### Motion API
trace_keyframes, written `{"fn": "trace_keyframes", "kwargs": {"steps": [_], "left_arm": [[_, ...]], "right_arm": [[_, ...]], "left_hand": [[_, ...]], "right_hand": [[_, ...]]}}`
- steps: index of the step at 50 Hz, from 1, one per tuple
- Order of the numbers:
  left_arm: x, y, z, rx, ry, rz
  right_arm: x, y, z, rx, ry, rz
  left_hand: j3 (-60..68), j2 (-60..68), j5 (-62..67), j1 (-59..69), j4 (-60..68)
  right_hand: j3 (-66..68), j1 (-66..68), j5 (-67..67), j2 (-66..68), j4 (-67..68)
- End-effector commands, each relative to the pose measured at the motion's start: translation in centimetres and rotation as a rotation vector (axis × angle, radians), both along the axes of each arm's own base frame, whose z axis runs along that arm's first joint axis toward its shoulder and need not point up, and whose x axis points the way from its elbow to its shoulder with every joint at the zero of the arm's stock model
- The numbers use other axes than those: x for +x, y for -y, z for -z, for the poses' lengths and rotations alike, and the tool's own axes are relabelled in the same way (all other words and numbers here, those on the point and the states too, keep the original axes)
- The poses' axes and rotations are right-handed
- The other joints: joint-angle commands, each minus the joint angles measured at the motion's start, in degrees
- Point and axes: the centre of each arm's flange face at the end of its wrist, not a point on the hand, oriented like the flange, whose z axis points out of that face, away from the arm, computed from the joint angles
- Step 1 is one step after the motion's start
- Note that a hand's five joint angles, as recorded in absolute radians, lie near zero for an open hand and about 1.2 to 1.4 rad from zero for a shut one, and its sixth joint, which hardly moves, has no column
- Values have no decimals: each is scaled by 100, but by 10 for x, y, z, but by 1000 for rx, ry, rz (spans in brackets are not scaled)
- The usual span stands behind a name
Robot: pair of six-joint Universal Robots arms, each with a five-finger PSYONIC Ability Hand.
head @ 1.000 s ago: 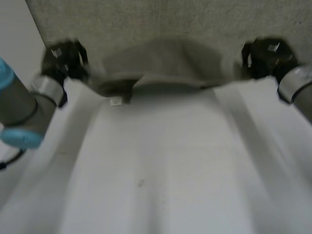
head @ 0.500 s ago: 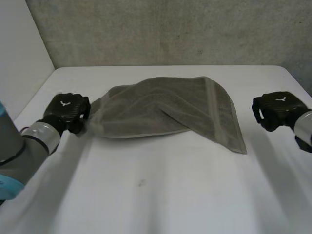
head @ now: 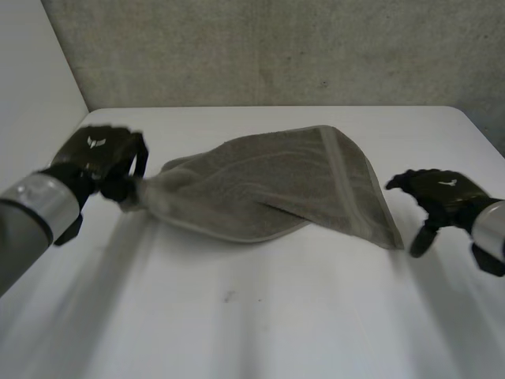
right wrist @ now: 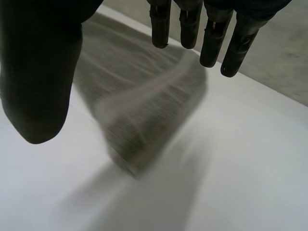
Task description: Fold the towel.
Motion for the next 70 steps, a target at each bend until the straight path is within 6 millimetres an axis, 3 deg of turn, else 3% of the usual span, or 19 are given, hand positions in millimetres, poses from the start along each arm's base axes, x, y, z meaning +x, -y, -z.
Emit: {"fn": "trace_keyframes", "kwargs": {"steps": [1,2,3,5,6,8,14,17,19,22,24,27,31,37,52,62,70], "left_arm": [[-19,-1,-51,-99,-99,39],[-20,-2,-64,-109,-118,35],[-20,-2,-75,-118,-131,28],[-21,-3,-84,-119,-142,23],[-22,-3,-92,-120,-150,18],[-23,-4,-99,-124,-160,19],[-25,-7,-115,-139,-194,28],[-24,-8,-118,-139,-216,26],[-24,-8,-119,-138,-224,25],[-20,-6,-120,-132,-239,12],[-19,-5,-120,-128,-247,9],[-16,-1,-119,-119,-257,-6],[-9,5,-118,-117,-262,-32],[0,15,-115,-105,-269,-69],[-1,18,-111,-85,-286,-70],[0,19,-112,-70,-326,-75],[0,19,-109,-60,-323,-77]], "right_arm": [[44,-17,-1,-16,142,-87],[57,-22,-3,-28,177,-120],[57,-22,-3,-28,177,-121],[79,-32,-8,-48,253,-174],[79,-32,-8,-49,253,-174],[104,-42,-11,-65,324,-237],[137,-46,-7,-76,411,-295],[153,-40,5,-55,441,-290],[164,-29,23,-37,432,-257],[169,-24,32,-32,425,-241],[172,-12,51,-19,407,-200],[172,-6,67,-4,389,-165],[166,-1,73,2,376,-128],[143,10,67,15,369,-62],[116,2,58,16,346,-19],[82,38,86,-53,213,54],[72,42,87,-48,192,73]], "left_hand": [[1022,1019,1141,1179,1022],[1022,1019,1141,1179,1022],[1022,1019,1141,1179,1022],[1022,1019,1141,1179,1022],[1022,1019,1141,1179,1022],[1022,1019,1141,1179,1022],[1022,1019,1141,1179,1022],[1022,1019,1141,1179,1022],[1022,1019,1141,1179,1022],[1022,1019,1141,1179,1022],[1022,1019,1141,1179,1022],[1022,1019,1141,1179,1022],[1022,1019,1141,1179,1022],[1022,1019,1141,1179,1022],[1022,1019,1141,1179,1022],[1022,1019,1141,1179,1022],[1022,1019,1141,1179,1022]], "right_hand": [[-433,-379,-363,-470,-541],[-433,-379,-363,-470,-541],[-433,-379,-363,-470,-541],[-433,-379,-363,-470,-541],[-433,-379,-363,-470,-541],[-433,-379,-363,-470,-541],[-433,-379,-363,-470,-541],[-433,-379,-363,-470,-541],[-433,-379,-363,-470,-541],[-433,-379,-363,-470,-541],[-94,-40,-23,-130,-202],[497,551,568,461,389],[718,772,788,681,610],[702,756,772,665,594],[1156,1210,1227,1120,1048],[2718,2772,2789,2682,2610],[3494,3548,3564,3457,3386]]}}
